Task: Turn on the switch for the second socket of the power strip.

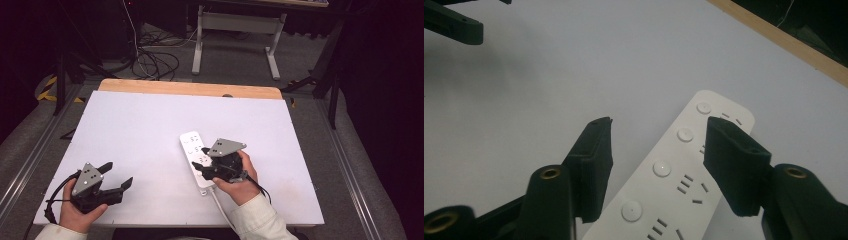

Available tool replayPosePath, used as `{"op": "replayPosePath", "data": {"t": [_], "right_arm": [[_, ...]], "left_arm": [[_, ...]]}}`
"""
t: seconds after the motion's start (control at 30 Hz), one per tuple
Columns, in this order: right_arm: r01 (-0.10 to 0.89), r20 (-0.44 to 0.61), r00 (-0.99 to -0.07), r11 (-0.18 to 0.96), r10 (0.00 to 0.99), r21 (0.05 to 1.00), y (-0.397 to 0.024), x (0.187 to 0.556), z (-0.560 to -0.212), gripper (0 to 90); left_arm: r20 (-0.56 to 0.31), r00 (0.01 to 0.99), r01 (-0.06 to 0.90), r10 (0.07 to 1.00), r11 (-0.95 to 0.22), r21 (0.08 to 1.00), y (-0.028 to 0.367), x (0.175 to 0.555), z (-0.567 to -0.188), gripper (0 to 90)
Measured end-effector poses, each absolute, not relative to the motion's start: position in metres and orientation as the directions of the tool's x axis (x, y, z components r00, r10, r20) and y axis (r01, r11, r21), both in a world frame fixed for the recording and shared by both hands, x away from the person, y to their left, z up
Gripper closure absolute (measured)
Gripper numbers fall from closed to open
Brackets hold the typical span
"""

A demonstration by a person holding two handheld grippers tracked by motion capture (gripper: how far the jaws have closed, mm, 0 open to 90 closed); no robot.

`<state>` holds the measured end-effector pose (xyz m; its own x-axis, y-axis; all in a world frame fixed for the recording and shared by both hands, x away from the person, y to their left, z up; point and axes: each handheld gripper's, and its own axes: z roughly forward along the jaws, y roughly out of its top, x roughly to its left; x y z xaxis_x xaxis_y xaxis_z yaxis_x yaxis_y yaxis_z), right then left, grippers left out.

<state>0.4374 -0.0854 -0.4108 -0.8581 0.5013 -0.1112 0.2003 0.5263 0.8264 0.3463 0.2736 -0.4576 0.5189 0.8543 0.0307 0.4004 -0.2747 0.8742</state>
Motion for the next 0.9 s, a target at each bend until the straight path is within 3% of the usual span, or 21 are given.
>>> {"op": "replayPosePath", "data": {"t": [0.9], "right_arm": [[0.258,-0.036,-0.817,0.420,0.576,0.870,-0.161,0.423,-0.400,27.6]], "left_arm": [[0.016,0.528,0.394,0.849,-0.262,0.881,0.276,0.342,-0.455,18.4]]}}
